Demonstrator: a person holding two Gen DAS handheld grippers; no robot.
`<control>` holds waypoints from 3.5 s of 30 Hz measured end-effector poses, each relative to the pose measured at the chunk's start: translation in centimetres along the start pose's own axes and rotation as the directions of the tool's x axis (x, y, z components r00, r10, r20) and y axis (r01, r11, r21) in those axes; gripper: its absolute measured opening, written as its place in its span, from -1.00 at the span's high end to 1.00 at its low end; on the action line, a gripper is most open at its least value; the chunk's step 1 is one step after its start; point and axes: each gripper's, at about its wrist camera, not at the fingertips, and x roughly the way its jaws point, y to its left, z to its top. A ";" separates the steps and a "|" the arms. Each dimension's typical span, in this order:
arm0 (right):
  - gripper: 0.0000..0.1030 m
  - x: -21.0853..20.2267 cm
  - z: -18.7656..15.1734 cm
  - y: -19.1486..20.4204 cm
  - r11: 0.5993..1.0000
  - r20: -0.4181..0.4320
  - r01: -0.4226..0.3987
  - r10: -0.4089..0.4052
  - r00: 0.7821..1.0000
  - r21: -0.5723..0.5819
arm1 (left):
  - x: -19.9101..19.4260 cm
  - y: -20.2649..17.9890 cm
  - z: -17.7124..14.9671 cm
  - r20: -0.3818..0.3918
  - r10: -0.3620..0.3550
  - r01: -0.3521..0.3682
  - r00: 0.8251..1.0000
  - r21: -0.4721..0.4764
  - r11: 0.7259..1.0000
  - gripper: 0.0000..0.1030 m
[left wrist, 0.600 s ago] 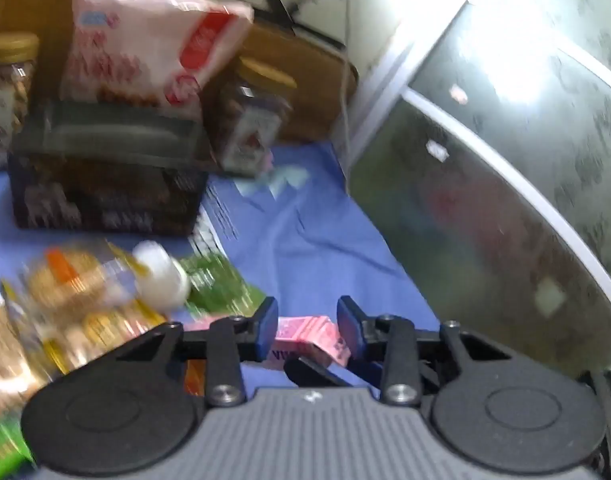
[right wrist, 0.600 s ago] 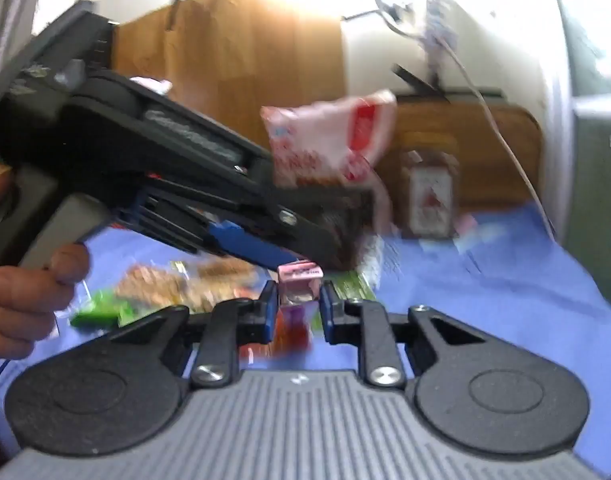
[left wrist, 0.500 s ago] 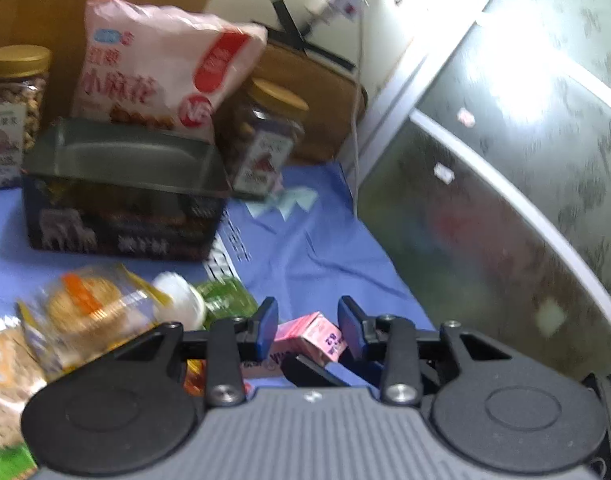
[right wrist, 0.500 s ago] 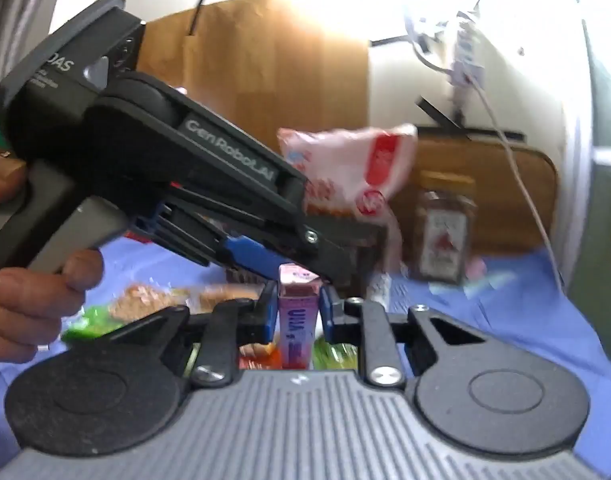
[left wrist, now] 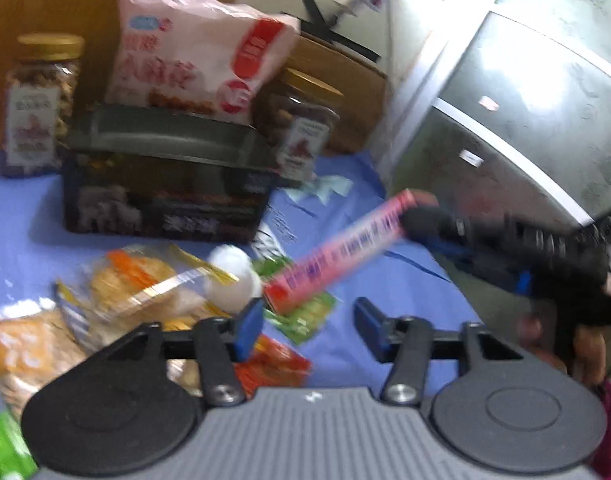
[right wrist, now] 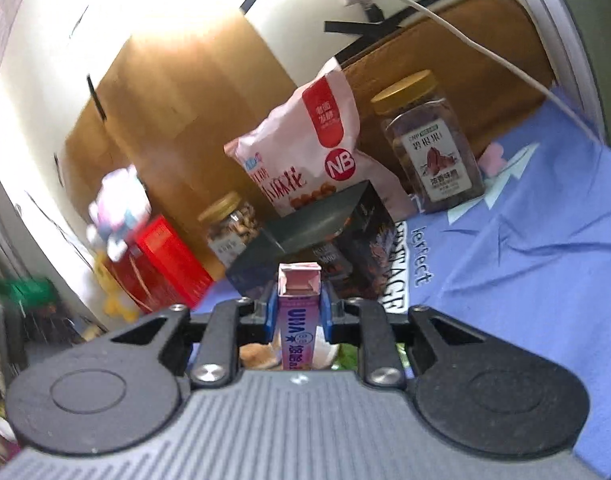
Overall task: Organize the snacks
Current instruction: 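Carry the small pink carton in the right gripper and drop it into the tin box, then grasp the green pickle packet with the right gripper, then lift the green packet and release it into the tin box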
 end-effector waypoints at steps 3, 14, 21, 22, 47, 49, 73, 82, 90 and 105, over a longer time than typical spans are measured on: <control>0.52 0.2 1.4 0.3 0.999 -0.031 -0.016 0.017 0.999 0.035 | -0.7 0.7 -0.1 0.038 -0.076 0.078 0.996 -0.069 0.995 -0.45; 0.53 3.4 2.2 -0.3 0.950 -0.059 -0.237 0.254 0.965 0.201 | -3.6 3.1 3.6 0.167 -0.035 0.056 0.985 -0.126 0.990 -0.53; 0.51 10.1 2.9 -0.4 0.979 -0.101 -0.189 0.197 0.975 0.080 | -0.8 7.1 9.1 0.154 0.082 -0.060 0.985 -0.140 0.988 -0.54; 0.51 11.1 3.1 -1.0 0.980 -0.102 -0.184 0.192 0.976 0.081 | 0.0 7.6 9.8 0.144 0.097 -0.078 0.985 -0.133 0.988 -0.54; -0.01 7.8 -3.3 -4.1 0.970 -0.096 0.186 -0.202 0.975 -0.157 | 2.6 1.1 5.4 0.077 0.144 -0.157 0.987 0.198 0.968 -0.69; -0.01 8.2 -4.0 -4.7 0.952 -0.138 0.248 -0.274 0.952 -0.181 | 3.6 -0.2 4.5 0.046 0.162 -0.169 0.986 0.236 0.957 -0.69; 0.73 -2.1 -11.1 -0.7 0.938 -0.059 0.211 -0.235 0.970 -0.276 | 4.2 -2.9 -2.0 -0.167 -0.105 0.101 0.980 -0.033 0.994 -0.94; 0.66 -0.2 -14.4 4.6 0.767 0.022 0.199 -0.235 0.972 -0.609 | 3.4 -2.0 -2.6 -0.180 -0.005 -0.004 0.984 -0.048 0.999 0.08; 0.06 1.2 -15.5 3.1 0.776 -0.074 0.183 -0.283 0.956 -0.604 | 3.1 2.1 -3.2 -0.190 -0.052 0.015 0.980 -0.193 0.981 0.58; 0.78 3.9 -7.9 3.8 0.837 0.078 0.136 -0.112 0.991 -0.530 | -1.2 1.7 6.1 0.044 -0.029 0.034 0.999 -0.124 0.992 0.59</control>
